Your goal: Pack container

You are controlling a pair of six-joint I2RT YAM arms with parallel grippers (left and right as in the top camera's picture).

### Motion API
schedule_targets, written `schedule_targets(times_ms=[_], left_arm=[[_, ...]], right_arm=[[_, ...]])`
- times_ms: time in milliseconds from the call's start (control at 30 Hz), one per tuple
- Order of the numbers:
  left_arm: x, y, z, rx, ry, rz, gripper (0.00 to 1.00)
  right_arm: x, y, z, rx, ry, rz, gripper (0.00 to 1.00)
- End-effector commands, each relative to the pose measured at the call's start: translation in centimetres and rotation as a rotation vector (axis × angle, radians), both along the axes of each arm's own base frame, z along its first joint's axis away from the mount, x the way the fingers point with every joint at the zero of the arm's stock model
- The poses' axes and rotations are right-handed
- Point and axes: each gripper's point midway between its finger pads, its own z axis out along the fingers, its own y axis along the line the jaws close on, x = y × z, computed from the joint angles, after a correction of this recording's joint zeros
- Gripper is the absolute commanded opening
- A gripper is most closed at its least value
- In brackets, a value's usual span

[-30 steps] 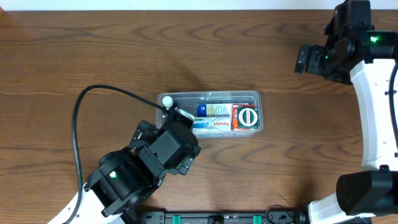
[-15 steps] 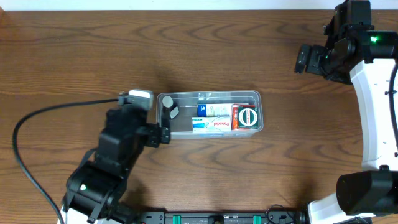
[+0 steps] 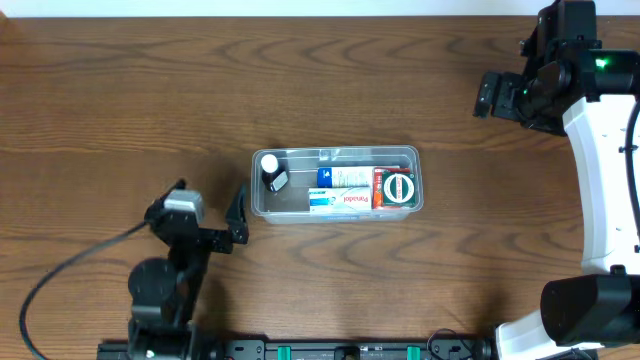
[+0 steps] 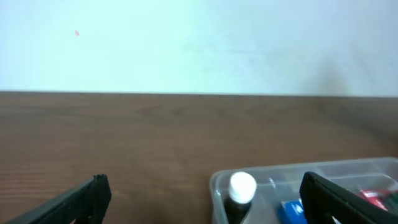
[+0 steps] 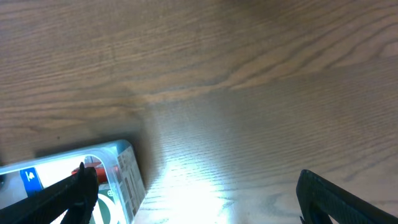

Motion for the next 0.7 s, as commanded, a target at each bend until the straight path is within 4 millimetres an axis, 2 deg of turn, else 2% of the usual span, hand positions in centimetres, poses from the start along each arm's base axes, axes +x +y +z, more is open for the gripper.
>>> schedule_targets(times_ms=[0, 333, 667], left_arm=[[-0.3, 0.2, -0.6, 0.014, -0.057, -0.006, 0.98], [-0.6, 1.4, -3.0, 0.012, -0.117, 0.042, 0.98], [-1.2, 2.9, -7.2, 0.015, 0.048, 0.101, 0.98]], right_arm=[[0.1, 0.0, 0.1, 0.002, -0.004, 0.004, 0.99], [0.1, 0.0, 0.1, 0.002, -0.004, 0.004, 0.99], [0.1, 0.0, 0.1, 0.002, -0.004, 0.004, 0.99]])
